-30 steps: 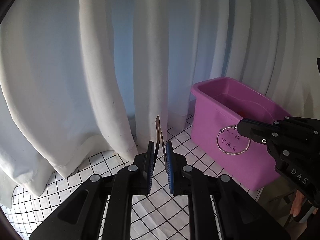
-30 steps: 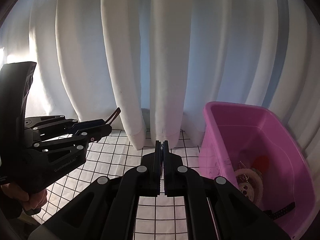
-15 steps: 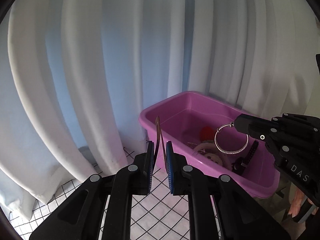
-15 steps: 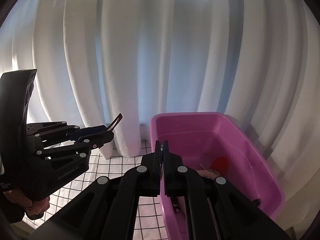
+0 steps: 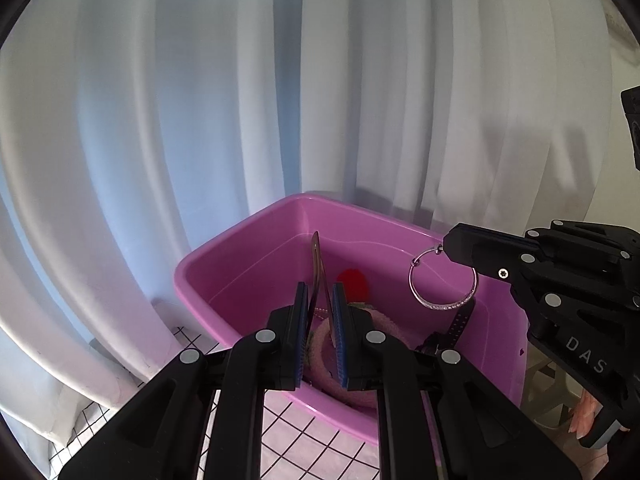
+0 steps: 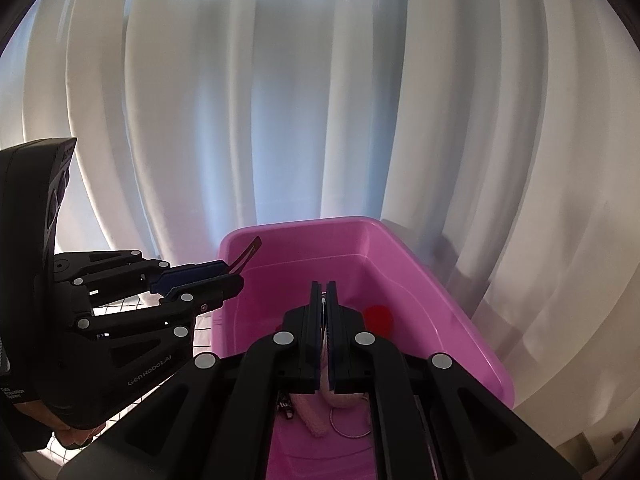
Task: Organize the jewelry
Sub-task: 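Lift and carry the hair clip and bangle with both tools over the pink tub, then open both tools to drop the hair clip and bangle into the tub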
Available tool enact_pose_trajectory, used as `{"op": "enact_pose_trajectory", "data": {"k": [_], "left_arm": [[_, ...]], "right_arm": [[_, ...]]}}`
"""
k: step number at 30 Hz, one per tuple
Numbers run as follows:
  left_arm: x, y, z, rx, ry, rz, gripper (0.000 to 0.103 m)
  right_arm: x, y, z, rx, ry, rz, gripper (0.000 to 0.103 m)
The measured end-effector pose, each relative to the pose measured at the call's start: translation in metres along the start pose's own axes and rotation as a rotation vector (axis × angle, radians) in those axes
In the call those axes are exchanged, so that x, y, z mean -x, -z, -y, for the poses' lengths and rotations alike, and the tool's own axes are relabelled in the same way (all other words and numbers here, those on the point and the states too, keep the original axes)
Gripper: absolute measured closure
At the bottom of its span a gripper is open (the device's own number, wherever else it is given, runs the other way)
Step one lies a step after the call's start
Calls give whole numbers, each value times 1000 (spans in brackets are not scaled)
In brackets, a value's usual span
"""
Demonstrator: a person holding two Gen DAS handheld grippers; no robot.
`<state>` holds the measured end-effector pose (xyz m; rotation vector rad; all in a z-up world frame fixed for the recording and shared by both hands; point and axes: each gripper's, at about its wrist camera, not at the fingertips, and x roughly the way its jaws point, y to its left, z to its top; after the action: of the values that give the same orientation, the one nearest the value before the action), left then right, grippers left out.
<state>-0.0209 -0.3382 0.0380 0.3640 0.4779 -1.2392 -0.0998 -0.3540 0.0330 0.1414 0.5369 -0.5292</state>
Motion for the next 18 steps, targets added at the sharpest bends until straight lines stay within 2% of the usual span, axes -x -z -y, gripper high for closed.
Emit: {"op": "enact_pose_trajectory", "data": {"k": [8, 18], "left_arm": [[-29, -7, 10, 20, 23, -42, 91], [-60, 2, 18, 29, 15, -88, 90]], "right_arm": [[-12, 6, 29, -30, 15, -37, 101], [-32, 13, 57, -66, 14, -83, 101]]}}
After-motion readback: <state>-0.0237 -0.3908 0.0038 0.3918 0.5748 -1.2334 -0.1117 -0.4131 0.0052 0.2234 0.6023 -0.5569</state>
